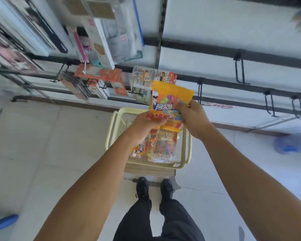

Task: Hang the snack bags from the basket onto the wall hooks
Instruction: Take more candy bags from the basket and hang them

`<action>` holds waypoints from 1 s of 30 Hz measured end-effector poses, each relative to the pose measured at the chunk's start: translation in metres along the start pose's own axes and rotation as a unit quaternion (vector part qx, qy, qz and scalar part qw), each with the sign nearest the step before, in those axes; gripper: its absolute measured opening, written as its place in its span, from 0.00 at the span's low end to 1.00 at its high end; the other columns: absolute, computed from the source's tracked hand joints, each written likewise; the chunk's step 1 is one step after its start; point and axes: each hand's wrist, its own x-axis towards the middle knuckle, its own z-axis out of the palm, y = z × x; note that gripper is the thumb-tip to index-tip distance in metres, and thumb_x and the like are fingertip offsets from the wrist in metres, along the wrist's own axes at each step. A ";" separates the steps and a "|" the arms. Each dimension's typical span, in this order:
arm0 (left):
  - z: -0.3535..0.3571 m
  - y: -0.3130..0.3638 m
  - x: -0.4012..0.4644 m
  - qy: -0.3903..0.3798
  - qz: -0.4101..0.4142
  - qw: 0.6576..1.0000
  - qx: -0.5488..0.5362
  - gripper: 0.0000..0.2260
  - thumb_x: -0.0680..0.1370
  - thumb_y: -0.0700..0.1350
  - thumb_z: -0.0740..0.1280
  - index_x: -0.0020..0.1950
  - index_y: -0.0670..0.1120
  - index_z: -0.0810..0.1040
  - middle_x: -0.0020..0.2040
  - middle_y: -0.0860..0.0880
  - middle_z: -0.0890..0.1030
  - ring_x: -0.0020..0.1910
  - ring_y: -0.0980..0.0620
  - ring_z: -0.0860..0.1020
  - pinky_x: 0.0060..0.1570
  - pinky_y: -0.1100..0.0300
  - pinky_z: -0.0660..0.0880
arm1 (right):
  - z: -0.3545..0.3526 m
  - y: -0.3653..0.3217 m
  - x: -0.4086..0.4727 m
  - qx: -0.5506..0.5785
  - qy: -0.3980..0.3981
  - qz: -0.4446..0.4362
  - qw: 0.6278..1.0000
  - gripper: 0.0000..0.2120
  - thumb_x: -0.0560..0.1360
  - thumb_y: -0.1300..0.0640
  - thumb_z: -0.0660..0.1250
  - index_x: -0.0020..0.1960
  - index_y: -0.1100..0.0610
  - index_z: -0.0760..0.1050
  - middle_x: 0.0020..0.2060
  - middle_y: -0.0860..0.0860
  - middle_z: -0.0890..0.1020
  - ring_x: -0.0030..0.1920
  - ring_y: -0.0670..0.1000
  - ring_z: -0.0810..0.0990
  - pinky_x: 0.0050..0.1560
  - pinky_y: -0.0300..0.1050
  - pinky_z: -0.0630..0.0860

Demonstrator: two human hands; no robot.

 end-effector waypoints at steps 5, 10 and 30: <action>0.027 0.052 -0.038 0.017 0.092 0.996 -0.011 0.06 0.75 0.42 0.73 0.47 0.49 0.77 0.39 0.53 0.85 0.40 0.55 0.80 0.37 0.61 0.71 | -0.020 -0.039 -0.044 0.073 0.014 -0.031 0.997 0.04 0.80 0.59 0.66 0.53 0.56 0.79 0.45 0.49 0.86 0.46 0.50 0.86 0.42 0.44 0.82; 0.071 0.088 -0.077 0.000 0.124 0.992 0.001 0.15 0.68 0.54 0.75 0.49 0.49 0.80 0.47 0.49 0.84 0.45 0.52 0.79 0.40 0.60 0.74 | -0.055 -0.080 -0.083 0.076 0.052 -0.099 0.991 0.05 0.80 0.58 0.67 0.54 0.58 0.78 0.48 0.55 0.86 0.47 0.55 0.86 0.45 0.50 0.83; 0.385 0.172 -0.157 -0.117 0.298 0.946 0.052 0.12 0.74 0.54 0.72 0.55 0.52 0.80 0.52 0.52 0.85 0.51 0.55 0.81 0.49 0.57 0.74 | -0.326 -0.196 -0.306 0.053 0.187 -0.331 0.923 0.06 0.80 0.58 0.66 0.48 0.59 0.80 0.37 0.52 0.86 0.38 0.55 0.87 0.36 0.48 0.82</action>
